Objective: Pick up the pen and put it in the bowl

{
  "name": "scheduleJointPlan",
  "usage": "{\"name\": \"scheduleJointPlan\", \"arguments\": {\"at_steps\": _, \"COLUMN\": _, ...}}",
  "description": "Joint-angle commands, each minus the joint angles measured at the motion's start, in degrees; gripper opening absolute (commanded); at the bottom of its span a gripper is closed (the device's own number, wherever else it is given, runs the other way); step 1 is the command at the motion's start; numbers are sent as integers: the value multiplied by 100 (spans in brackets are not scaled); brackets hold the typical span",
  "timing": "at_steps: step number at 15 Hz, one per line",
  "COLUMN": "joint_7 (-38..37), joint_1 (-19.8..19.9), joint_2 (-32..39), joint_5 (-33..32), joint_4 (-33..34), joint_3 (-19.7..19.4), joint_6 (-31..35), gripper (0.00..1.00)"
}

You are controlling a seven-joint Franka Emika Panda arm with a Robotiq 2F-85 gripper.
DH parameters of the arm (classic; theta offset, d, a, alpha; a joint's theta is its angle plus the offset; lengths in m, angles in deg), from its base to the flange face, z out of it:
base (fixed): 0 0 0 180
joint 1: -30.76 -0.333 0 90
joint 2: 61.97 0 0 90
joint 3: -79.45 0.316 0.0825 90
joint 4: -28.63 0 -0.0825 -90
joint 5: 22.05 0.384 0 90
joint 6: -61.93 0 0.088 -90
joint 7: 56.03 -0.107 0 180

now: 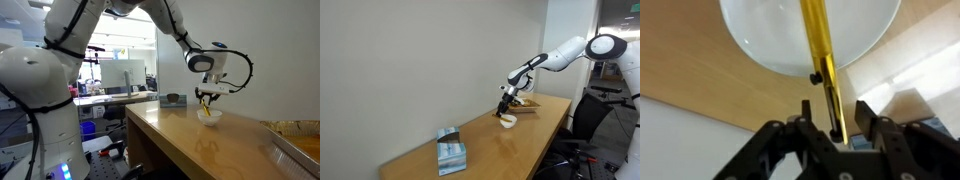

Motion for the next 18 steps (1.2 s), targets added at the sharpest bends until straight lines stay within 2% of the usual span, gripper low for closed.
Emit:
{"name": "scheduleJointPlan", "arguments": {"at_steps": 1, "joint_7": 100, "joint_1": -81, "joint_2": -265, "joint_5": 89, "joint_4": -287, "joint_3": -62, "joint_6": 213, "gripper": 83}}
{"name": "scheduleJointPlan", "arguments": {"at_steps": 3, "joint_7": -148, "joint_1": -199, "joint_2": -441, "joint_5": -117, "joint_4": -423, "joint_3": -187, "joint_6": 169, "gripper": 98}}
{"name": "scheduleJointPlan", "arguments": {"at_steps": 4, "joint_7": -415, "joint_1": -315, "joint_2": -543, "joint_5": -296, "joint_4": -510, "joint_3": -316, "joint_6": 177, "gripper": 100}}
{"name": "scheduleJointPlan", "arguments": {"at_steps": 5, "joint_7": -655, "joint_1": -410, "joint_2": -670, "joint_5": -506, "joint_4": -615, "joint_3": -438, "joint_6": 121, "gripper": 100}}
{"name": "scheduleJointPlan", "arguments": {"at_steps": 8, "joint_7": -2148, "joint_1": -807, "joint_2": -1103, "joint_5": -1521, "joint_4": -909, "joint_3": -919, "joint_6": -271, "gripper": 100}}
{"name": "scheduleJointPlan", "arguments": {"at_steps": 11, "joint_7": -3374, "joint_1": -996, "joint_2": -1511, "joint_5": -2258, "joint_4": -936, "joint_3": -1111, "joint_6": -1341, "gripper": 100}}
{"name": "scheduleJointPlan", "arguments": {"at_steps": 14, "joint_7": -4176, "joint_1": -1076, "joint_2": -1839, "joint_5": -2439, "joint_4": -797, "joint_3": -1163, "joint_6": -2394, "gripper": 100}}
{"name": "scheduleJointPlan", "arguments": {"at_steps": 18, "joint_7": -4635, "joint_1": -1149, "joint_2": -2184, "joint_5": -2642, "joint_4": -844, "joint_3": -1282, "joint_6": -3043, "gripper": 100}}
